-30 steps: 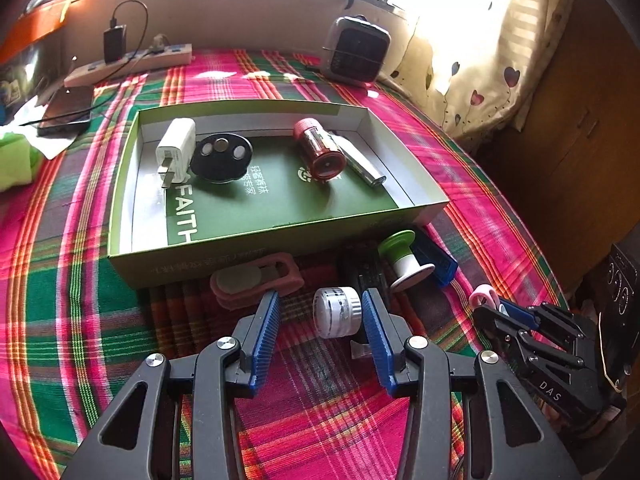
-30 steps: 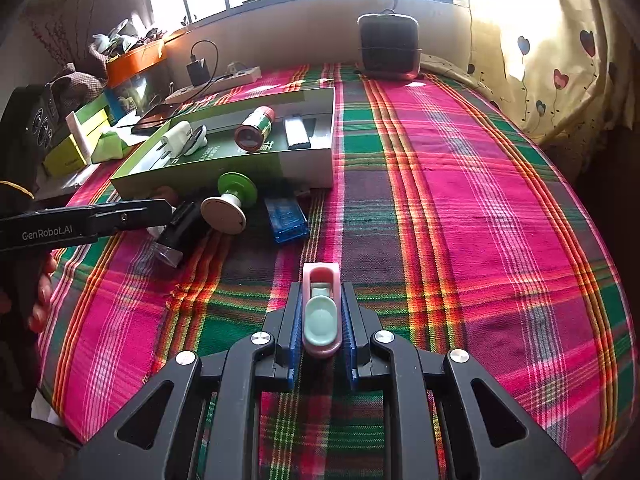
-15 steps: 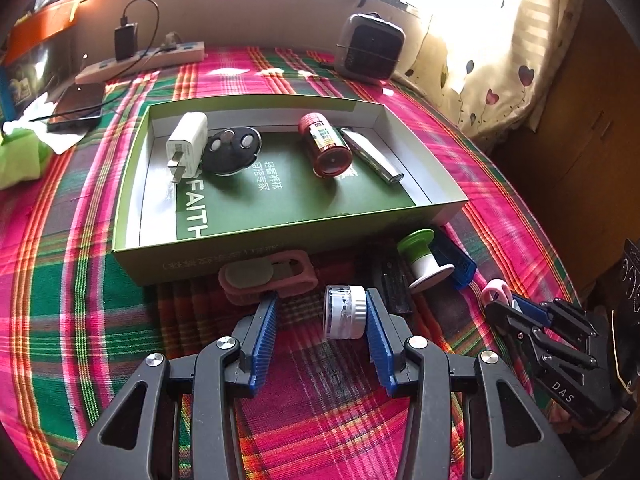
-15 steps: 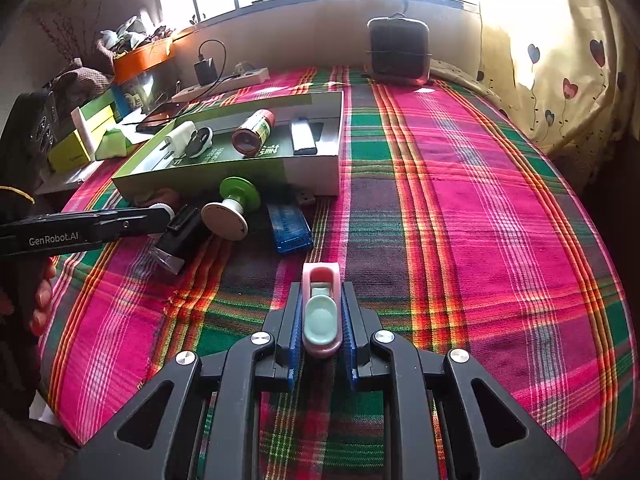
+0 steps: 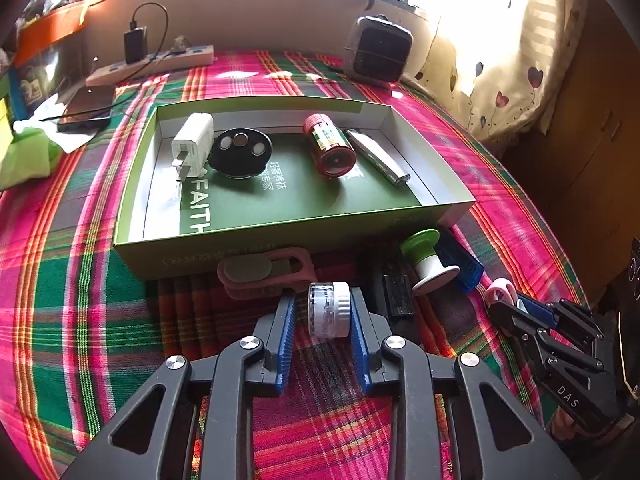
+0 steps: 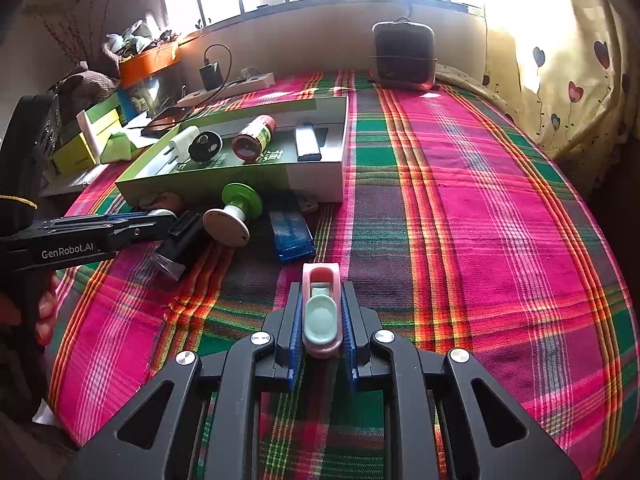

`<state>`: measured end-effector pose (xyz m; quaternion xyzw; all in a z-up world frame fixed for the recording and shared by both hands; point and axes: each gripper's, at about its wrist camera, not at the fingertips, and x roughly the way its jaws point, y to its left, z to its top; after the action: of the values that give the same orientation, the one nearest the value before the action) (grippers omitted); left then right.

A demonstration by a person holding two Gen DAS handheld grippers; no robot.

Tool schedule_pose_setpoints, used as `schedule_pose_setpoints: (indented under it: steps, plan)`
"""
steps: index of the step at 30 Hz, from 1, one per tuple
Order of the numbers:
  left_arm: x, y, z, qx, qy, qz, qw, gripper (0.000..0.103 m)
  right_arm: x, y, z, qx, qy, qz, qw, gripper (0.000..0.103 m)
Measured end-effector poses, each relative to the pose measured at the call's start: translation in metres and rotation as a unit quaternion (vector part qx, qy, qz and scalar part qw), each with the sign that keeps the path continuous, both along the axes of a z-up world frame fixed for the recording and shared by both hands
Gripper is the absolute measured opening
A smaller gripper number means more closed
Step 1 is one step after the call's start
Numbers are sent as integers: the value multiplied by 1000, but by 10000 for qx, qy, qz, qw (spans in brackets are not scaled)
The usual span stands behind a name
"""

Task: Organize rigid objects
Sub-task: 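Close the left gripper on the white cylindrical cap and lift it, then carry the white cap into the tray and release while the right gripper sets the pink clip inside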

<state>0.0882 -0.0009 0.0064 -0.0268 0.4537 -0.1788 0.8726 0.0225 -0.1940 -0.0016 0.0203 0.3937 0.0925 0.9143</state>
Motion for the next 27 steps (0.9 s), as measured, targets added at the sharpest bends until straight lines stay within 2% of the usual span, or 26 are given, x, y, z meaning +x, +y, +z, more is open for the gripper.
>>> schedule_pose_setpoints:
  steps: [2, 27]
  plan:
    - [0, 0, -1, -22, 10, 7, 10000, 18, 0, -1, 0, 20, -13, 15, 10000, 19]
    - [-4, 5, 6, -88, -72, 74, 9999, 18, 1, 1, 2, -70, 45, 52, 10000, 19]
